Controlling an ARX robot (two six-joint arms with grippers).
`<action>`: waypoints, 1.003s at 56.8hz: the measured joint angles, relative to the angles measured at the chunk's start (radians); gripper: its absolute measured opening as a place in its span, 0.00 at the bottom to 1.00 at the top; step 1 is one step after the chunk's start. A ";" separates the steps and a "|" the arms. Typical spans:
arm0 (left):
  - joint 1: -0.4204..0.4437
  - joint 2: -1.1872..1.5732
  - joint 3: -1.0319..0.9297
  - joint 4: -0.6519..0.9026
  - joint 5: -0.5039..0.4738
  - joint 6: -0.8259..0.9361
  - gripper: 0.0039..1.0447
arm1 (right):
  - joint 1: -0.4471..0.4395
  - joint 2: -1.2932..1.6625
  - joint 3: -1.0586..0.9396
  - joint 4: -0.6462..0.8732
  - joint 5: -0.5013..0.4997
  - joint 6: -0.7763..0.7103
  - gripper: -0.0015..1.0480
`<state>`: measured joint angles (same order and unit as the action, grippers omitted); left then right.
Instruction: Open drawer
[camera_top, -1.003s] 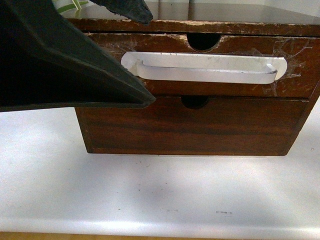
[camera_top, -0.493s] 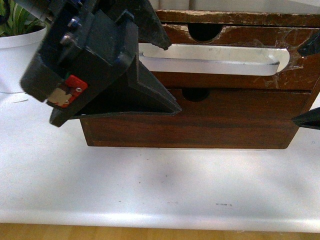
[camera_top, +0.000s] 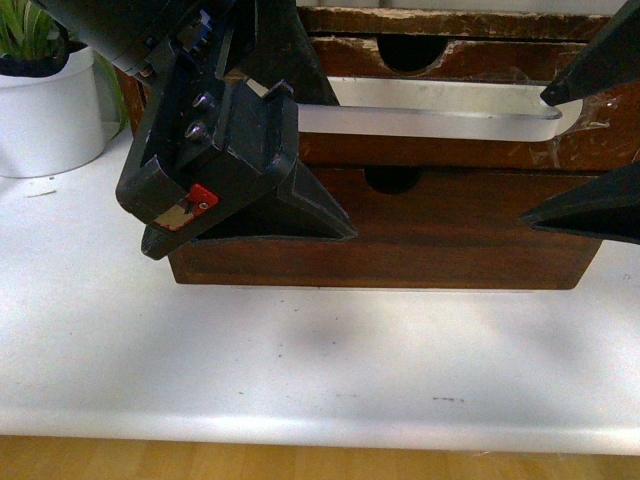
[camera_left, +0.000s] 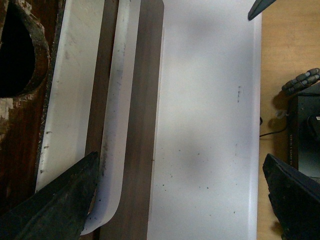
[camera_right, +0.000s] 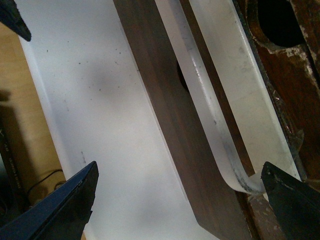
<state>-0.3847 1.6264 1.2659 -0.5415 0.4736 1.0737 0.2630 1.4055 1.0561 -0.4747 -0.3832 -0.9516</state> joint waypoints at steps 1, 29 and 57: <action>0.001 0.000 0.001 -0.003 0.000 0.003 0.94 | 0.001 0.003 0.001 0.002 0.000 0.001 0.91; 0.004 0.008 0.016 -0.055 0.014 0.058 0.94 | 0.037 0.077 0.027 0.019 -0.004 0.032 0.91; -0.004 -0.024 0.016 -0.182 -0.023 0.185 0.94 | 0.051 0.051 0.034 -0.090 -0.046 0.001 0.91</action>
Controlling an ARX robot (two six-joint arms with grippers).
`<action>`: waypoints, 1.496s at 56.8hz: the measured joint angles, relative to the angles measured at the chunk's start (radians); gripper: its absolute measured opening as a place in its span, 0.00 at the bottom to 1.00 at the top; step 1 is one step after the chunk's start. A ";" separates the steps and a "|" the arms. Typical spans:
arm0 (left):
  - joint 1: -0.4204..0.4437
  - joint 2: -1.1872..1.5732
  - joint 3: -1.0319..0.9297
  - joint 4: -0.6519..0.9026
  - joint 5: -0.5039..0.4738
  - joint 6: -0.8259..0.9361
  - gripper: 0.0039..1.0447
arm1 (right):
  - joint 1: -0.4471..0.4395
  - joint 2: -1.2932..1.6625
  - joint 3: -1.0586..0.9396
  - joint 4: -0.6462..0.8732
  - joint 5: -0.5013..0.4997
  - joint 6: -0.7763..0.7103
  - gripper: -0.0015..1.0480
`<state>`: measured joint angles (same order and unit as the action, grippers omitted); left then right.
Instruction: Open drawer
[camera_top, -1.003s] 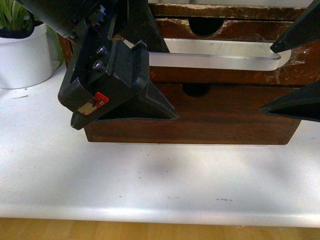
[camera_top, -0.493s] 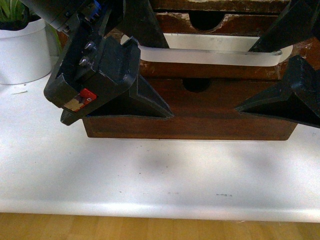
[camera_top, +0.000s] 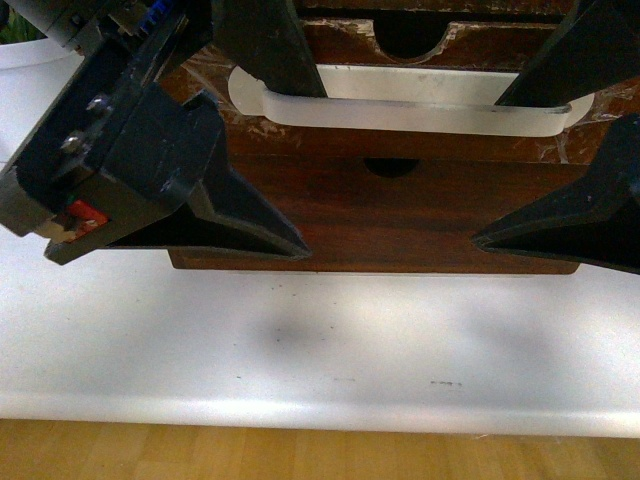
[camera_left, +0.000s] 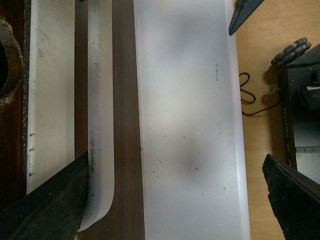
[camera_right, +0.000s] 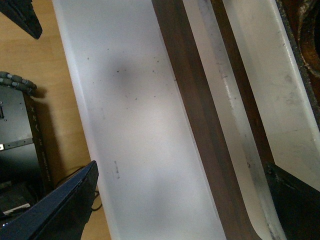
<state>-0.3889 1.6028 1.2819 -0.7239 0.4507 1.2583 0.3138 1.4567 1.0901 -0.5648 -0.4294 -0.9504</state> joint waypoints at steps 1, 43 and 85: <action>0.000 -0.002 0.000 -0.005 -0.002 0.002 0.94 | 0.001 -0.003 0.000 -0.006 0.000 -0.001 0.91; -0.011 -0.112 -0.063 -0.183 -0.009 0.155 0.95 | 0.051 -0.098 -0.064 -0.080 -0.035 -0.019 0.91; 0.095 -0.210 -0.113 0.189 0.203 -0.216 0.94 | -0.035 -0.262 -0.129 0.204 -0.040 0.138 0.91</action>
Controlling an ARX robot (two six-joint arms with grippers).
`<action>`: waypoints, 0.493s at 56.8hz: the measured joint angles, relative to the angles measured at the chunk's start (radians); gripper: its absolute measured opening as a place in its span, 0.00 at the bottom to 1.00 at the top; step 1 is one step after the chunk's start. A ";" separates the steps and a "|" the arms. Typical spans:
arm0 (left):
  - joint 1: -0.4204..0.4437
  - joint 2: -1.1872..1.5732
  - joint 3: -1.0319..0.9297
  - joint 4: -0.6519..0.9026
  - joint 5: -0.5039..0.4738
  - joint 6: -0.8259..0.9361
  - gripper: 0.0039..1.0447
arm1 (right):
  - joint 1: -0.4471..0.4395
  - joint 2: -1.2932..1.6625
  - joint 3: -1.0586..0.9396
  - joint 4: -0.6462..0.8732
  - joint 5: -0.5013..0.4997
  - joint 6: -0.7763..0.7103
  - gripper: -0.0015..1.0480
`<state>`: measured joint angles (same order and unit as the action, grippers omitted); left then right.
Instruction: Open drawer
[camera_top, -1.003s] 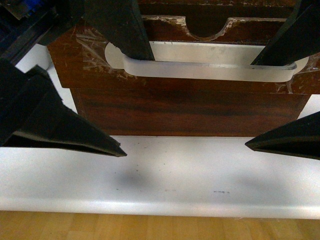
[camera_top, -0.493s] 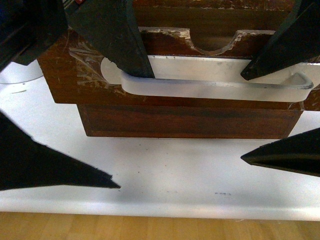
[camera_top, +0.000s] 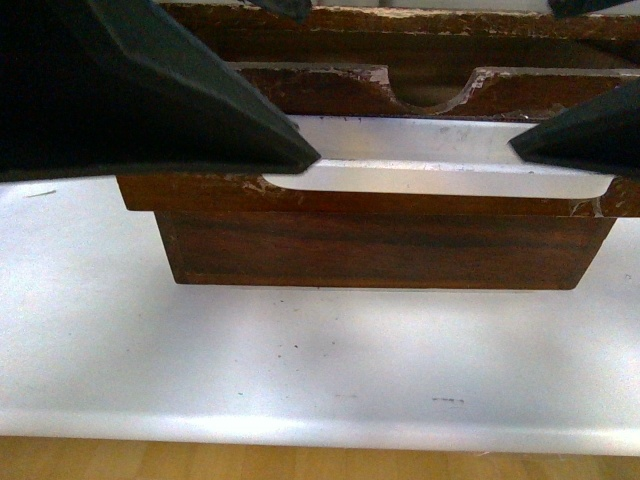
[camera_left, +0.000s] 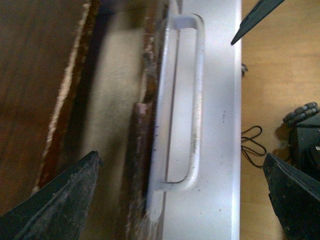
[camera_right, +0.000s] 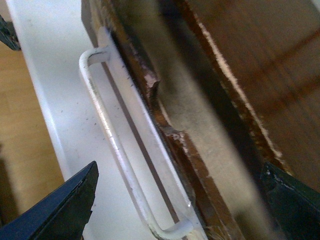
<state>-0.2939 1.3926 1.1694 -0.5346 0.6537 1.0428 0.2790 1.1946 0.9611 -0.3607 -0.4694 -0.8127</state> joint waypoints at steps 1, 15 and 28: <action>0.006 -0.005 -0.002 0.008 0.006 -0.012 0.94 | -0.005 -0.010 -0.004 0.008 -0.003 0.007 0.91; 0.086 -0.089 -0.083 0.240 0.016 -0.209 0.94 | -0.081 -0.142 -0.098 0.192 0.022 0.118 0.91; 0.183 -0.200 -0.287 0.609 -0.123 -0.468 0.94 | -0.204 -0.301 -0.293 0.478 0.117 0.306 0.91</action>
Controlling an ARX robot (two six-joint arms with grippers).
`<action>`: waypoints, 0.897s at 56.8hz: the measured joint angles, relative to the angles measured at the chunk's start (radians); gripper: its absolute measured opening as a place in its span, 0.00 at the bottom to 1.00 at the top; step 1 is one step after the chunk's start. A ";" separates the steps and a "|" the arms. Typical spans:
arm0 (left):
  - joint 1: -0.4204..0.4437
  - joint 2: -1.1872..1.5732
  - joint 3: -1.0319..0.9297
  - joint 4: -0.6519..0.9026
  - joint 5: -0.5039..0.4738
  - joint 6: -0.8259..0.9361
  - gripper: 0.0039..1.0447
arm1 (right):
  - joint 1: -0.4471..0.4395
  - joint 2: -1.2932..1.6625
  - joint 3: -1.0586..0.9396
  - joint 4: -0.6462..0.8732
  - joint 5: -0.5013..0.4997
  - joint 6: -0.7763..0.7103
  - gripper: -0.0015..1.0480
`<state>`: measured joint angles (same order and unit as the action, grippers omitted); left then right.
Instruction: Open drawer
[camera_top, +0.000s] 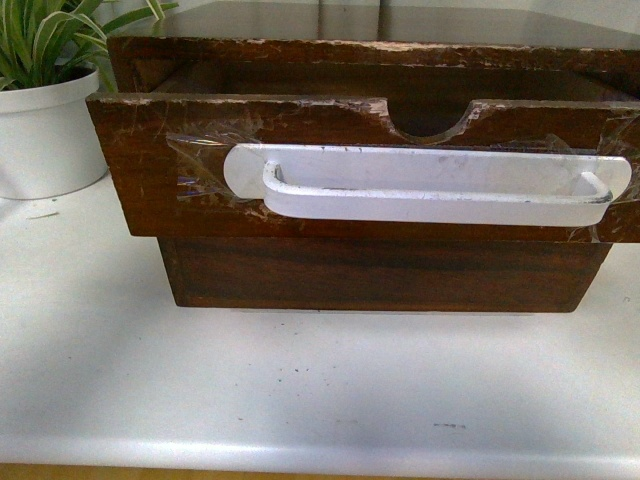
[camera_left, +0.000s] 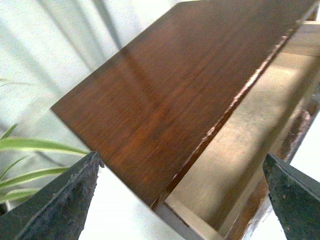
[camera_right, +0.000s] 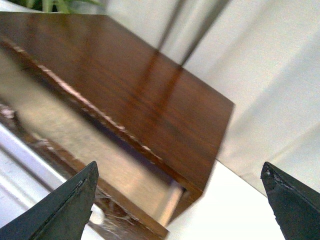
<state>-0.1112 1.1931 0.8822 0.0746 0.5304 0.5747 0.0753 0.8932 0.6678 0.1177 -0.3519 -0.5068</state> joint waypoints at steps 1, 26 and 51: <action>0.010 -0.011 -0.017 0.021 -0.003 -0.014 0.94 | -0.007 -0.006 -0.007 0.010 0.005 0.005 0.91; 0.291 -0.317 -0.443 0.218 -0.167 -0.426 0.94 | -0.238 -0.391 -0.328 0.048 0.109 0.335 0.91; 0.343 -0.591 -0.668 0.259 -0.295 -0.559 0.79 | -0.226 -0.694 -0.462 -0.142 0.207 0.463 0.81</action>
<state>0.2317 0.6018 0.2142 0.3340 0.2352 0.0154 -0.1505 0.1993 0.2054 -0.0242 -0.1448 -0.0437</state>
